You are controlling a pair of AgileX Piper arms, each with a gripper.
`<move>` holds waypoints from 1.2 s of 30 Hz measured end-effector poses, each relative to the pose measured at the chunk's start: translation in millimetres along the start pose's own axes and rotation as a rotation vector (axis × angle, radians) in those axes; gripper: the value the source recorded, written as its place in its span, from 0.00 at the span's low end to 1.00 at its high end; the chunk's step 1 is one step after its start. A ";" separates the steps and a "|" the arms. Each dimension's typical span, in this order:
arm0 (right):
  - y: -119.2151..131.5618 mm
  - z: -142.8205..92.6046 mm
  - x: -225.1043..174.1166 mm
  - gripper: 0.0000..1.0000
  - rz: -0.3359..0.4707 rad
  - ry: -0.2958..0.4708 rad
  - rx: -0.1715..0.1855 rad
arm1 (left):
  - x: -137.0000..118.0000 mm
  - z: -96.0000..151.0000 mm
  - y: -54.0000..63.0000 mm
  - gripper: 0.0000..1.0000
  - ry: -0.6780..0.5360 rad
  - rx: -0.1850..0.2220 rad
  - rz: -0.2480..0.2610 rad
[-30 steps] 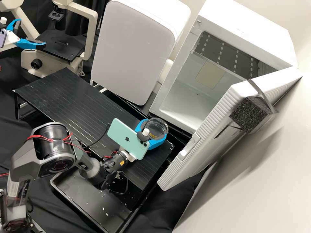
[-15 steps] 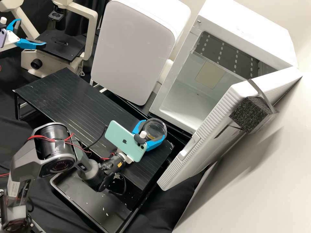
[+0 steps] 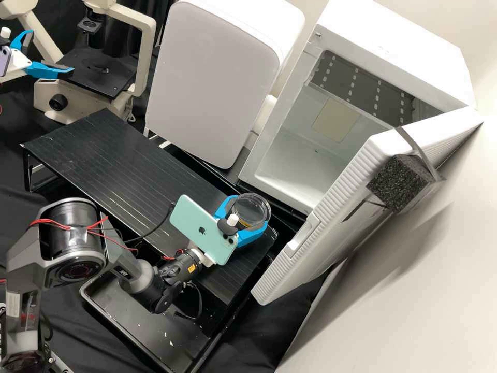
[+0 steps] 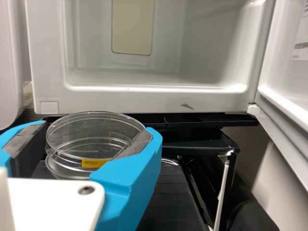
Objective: Take the petri dish out of the incubator
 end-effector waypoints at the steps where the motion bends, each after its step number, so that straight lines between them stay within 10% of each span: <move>1: -0.4 -0.4 0.2 0.00 -0.001 0.001 0.000 | 0.0 0.0 0.0 1.00 0.000 0.000 0.000; 36: -1.7 2.0 1.1 0.00 -0.028 -0.013 -0.008 | 0.0 0.0 0.0 1.00 0.000 0.000 0.000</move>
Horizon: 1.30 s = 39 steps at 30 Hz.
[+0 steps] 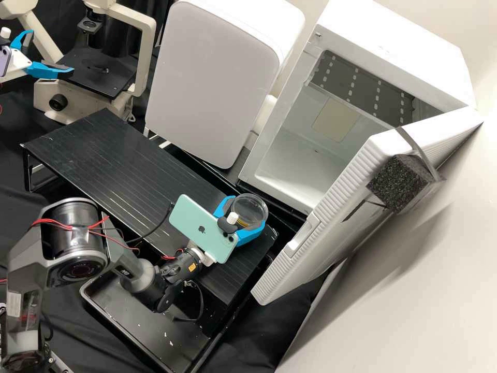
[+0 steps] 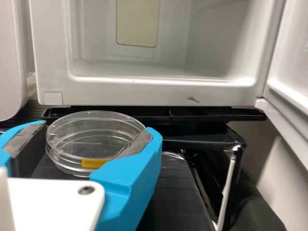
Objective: Take the petri dish out of the incubator
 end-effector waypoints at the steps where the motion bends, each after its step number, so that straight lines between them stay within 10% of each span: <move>1: 0.9 0.9 -0.5 0.00 0.003 -0.003 0.000 | 0.0 0.0 0.0 1.00 0.000 0.000 0.000; 32: -11.5 -11.0 6.1 0.00 -0.035 0.042 0.003 | 0.0 0.0 0.0 1.00 0.000 0.000 0.000; 39: -13.3 -8.8 6.5 0.00 -0.040 0.036 -0.041 | 0.0 0.0 0.0 1.00 0.000 0.000 0.000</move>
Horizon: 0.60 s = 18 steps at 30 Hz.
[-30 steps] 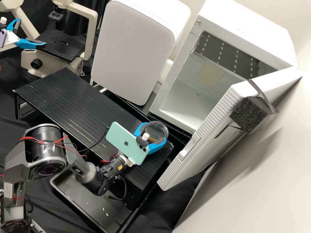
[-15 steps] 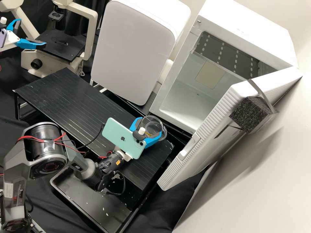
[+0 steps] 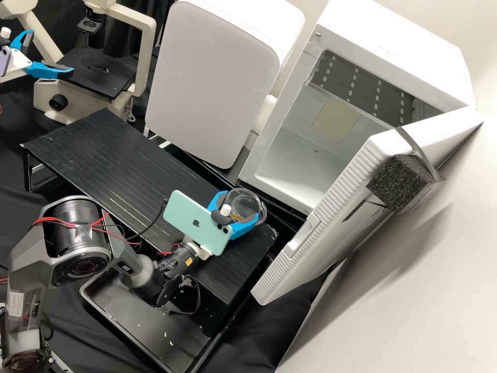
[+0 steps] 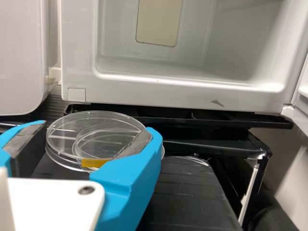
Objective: Take the petri dish out of the incubator
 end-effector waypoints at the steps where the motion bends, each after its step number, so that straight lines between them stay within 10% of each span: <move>1: -0.4 0.5 0.1 0.00 -0.001 -0.001 0.001 | 0.0 0.0 0.0 1.00 0.000 0.000 0.000; 18: 0.5 3.8 -0.9 0.00 0.005 -0.008 -0.018 | 0.0 0.0 0.0 1.00 0.000 0.000 0.000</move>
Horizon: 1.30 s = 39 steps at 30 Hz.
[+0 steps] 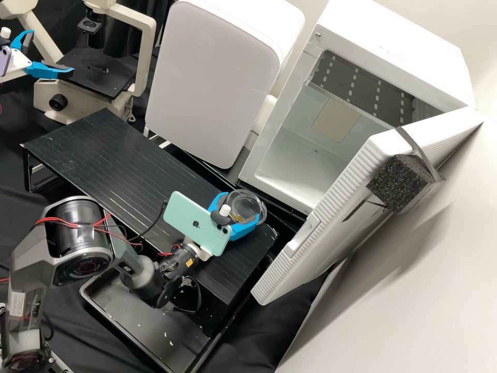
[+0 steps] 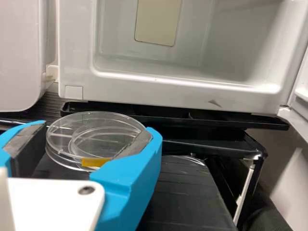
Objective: Take the petri dish out of the incubator
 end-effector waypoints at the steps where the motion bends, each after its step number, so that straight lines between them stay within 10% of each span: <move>1: 0.3 0.3 -0.2 0.00 0.001 -0.001 0.000 | 0.0 0.0 0.0 1.00 0.000 0.000 0.000; 11: 1.7 3.6 -1.2 0.00 0.010 -0.014 0.003 | 0.0 0.0 0.0 1.00 0.000 0.000 0.000; 12: 1.3 4.0 -1.0 1.00 0.009 -0.014 0.004 | 0.0 0.0 0.0 1.00 0.000 0.000 0.000; 39: 3.6 9.0 -3.5 1.00 0.012 -0.027 0.023 | 0.0 0.0 0.0 1.00 0.000 0.000 0.000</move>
